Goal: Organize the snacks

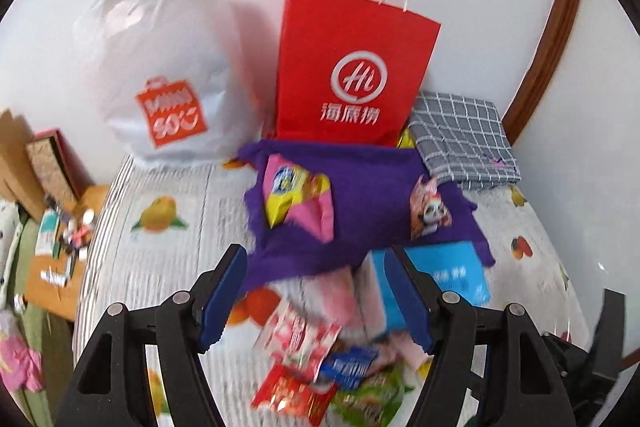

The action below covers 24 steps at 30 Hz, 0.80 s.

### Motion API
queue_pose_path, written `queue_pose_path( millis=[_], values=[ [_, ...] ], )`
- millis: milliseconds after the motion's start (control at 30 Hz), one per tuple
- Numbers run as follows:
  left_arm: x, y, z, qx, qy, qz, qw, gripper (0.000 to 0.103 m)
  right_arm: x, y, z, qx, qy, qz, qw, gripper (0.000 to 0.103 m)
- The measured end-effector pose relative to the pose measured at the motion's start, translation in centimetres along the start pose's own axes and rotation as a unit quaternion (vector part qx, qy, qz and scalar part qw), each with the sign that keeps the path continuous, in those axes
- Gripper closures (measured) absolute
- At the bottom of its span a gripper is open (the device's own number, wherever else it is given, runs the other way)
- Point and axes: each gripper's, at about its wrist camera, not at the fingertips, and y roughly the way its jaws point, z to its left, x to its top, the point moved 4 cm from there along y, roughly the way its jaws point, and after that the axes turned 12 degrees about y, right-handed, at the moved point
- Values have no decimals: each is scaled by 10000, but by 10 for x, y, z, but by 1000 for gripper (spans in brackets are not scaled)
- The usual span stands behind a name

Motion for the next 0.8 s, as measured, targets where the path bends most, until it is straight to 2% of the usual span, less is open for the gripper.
queue_pose_path(
  millis=[133, 267, 400, 467, 500, 633, 800],
  values=[
    [-26, -8, 9, 67, -124, 84, 9999, 34, -20, 14, 6, -108, -228, 86, 9996, 49],
    [-47, -14, 14, 90, -202, 202, 9996, 34, -26, 31, 5, -215, -389, 68, 9990, 44],
    [-61, -21, 16, 215, -200, 274, 9992, 34, -30, 51, 3, -228, -504, 321, 9980, 44],
    [-68, -20, 19, 234, -283, 339, 9987, 34, -32, 54, 2, -292, -507, 228, 9980, 45],
    [-71, -19, 20, 238, -310, 375, 9985, 34, -32, 52, 2, -280, -484, 169, 9983, 52],
    [-87, -9, 17, 261, -306, 522, 9978, 34, -38, 33, -1, -163, -398, -167, 9989, 53],
    [-115, 15, 9, 154, -281, 811, 9962, 34, -50, 15, -24, -403, -198, -375, 9983, 53]
  ],
)
